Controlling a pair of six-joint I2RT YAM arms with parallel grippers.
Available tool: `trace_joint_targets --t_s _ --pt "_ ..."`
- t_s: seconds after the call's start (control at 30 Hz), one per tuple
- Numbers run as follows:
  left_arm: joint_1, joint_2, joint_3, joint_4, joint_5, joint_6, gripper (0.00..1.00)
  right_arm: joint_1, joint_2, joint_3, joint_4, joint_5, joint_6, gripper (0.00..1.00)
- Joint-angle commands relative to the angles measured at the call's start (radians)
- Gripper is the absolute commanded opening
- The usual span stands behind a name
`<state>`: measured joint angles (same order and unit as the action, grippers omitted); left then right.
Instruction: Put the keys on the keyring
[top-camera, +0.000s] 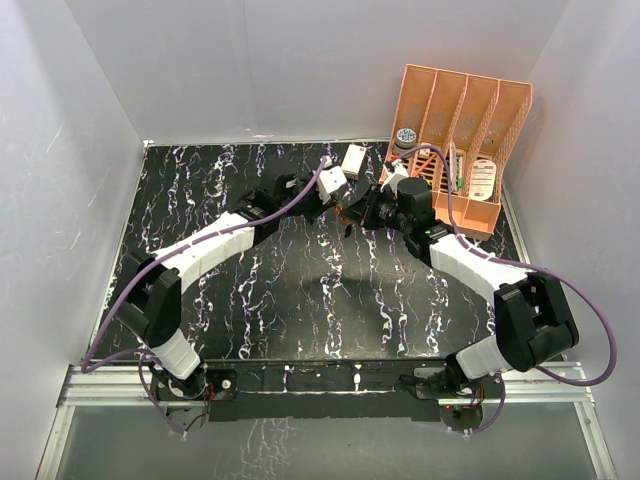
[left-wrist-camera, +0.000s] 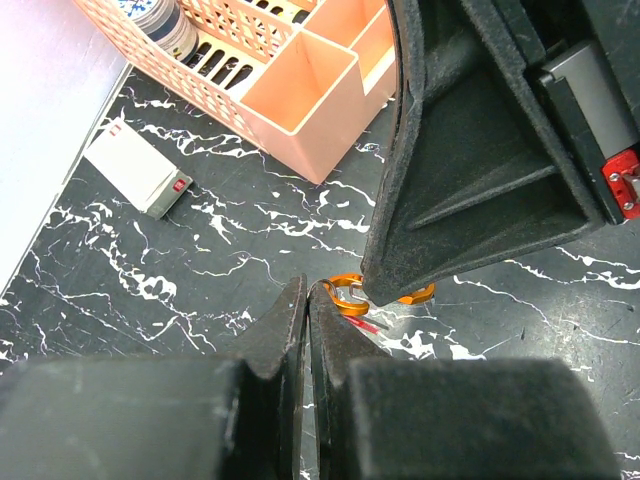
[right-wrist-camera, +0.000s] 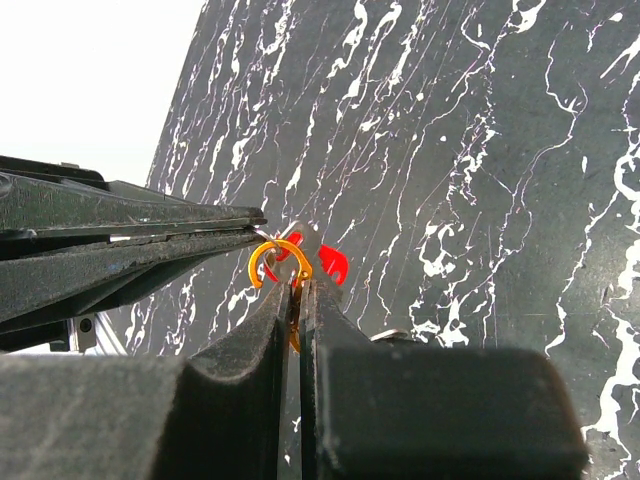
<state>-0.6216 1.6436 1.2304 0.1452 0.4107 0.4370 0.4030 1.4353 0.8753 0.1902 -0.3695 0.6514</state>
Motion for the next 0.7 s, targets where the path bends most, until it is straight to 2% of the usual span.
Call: trace_joint_targets --t_s 0.0,0.67 --pt "0.022 -0.014 0.037 0.023 0.017 0.007 0.00 -0.003 -0.032 0.021 0.066 -0.023 -0.020 0.00" --pt "0.036 -0.001 0.043 0.036 -0.057 -0.027 0.01 -0.003 -0.045 0.013 0.093 -0.037 -0.016 0.00"
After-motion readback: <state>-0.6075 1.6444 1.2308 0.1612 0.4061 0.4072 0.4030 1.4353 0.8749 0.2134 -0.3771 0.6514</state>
